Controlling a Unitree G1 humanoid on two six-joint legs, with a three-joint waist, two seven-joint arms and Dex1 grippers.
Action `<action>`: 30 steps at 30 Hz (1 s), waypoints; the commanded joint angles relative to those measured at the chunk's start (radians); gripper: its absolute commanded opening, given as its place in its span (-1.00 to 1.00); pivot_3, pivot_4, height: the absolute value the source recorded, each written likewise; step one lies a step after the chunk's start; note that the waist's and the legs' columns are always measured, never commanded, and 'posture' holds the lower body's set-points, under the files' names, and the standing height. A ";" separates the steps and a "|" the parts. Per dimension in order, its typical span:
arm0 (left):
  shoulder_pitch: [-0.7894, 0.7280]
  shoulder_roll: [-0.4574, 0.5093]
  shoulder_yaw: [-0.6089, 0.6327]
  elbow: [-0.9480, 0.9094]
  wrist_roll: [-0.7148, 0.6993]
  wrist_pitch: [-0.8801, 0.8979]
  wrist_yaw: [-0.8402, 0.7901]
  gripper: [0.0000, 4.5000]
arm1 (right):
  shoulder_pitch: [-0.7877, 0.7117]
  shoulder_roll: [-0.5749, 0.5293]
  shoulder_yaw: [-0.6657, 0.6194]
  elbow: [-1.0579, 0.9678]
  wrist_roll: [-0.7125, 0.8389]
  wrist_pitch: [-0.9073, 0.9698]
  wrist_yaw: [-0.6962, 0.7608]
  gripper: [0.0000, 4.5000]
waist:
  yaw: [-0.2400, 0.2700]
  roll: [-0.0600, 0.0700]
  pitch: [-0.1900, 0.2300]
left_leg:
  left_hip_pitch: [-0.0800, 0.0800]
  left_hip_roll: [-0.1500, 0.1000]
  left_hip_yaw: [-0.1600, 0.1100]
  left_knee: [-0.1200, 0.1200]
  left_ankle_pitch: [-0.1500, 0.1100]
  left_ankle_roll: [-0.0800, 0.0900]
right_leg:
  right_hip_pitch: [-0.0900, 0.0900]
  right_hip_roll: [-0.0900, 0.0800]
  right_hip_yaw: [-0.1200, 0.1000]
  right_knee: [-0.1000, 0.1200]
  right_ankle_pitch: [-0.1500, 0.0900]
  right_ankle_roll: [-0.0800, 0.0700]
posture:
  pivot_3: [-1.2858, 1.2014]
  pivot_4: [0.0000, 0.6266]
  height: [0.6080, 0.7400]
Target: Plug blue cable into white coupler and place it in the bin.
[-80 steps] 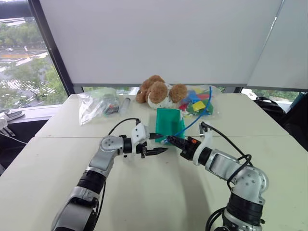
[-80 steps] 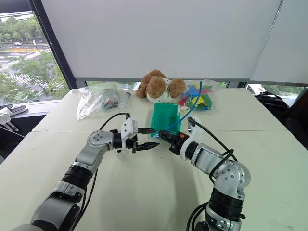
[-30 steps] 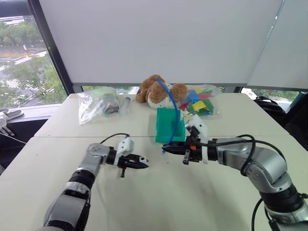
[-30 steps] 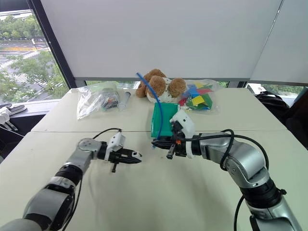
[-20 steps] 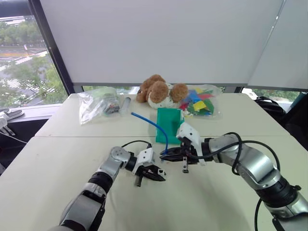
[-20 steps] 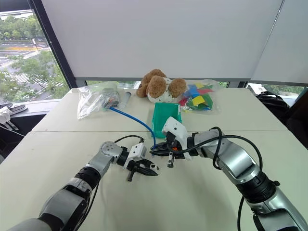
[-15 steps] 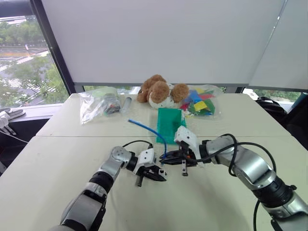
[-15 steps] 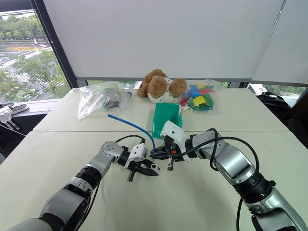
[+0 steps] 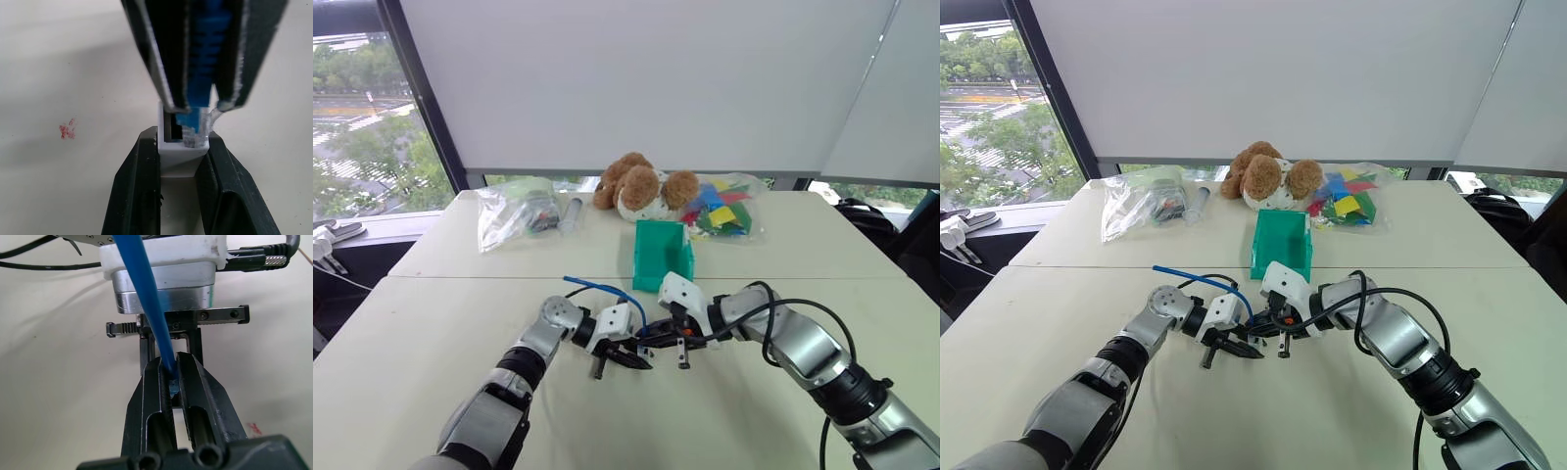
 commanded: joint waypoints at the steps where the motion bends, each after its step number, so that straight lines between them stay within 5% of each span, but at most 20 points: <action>1: -0.001 -0.006 -0.021 0.010 0.025 -0.001 0.004 -0.83 | 0.007 0.002 0.004 0.013 -0.033 -0.020 0.013 -1.00 | 0.000 0.000 0.000 | 0.000 0.000 0.000 0.000 0.000 0.000 | 0.000 0.000 0.000 0.000 0.000 0.000 | 0.03 -0.52 1.00; 30: -0.003 -0.014 -0.023 0.018 0.035 -0.012 0.019 -0.83 | -0.036 0.003 0.043 0.064 -0.110 -0.014 0.115 -1.00 | 0.017 0.000 -0.001 | 0.001 0.000 0.000 0.001 0.000 0.000 | 0.001 0.000 0.000 0.000 0.000 0.000 | 0.03 -0.52 1.00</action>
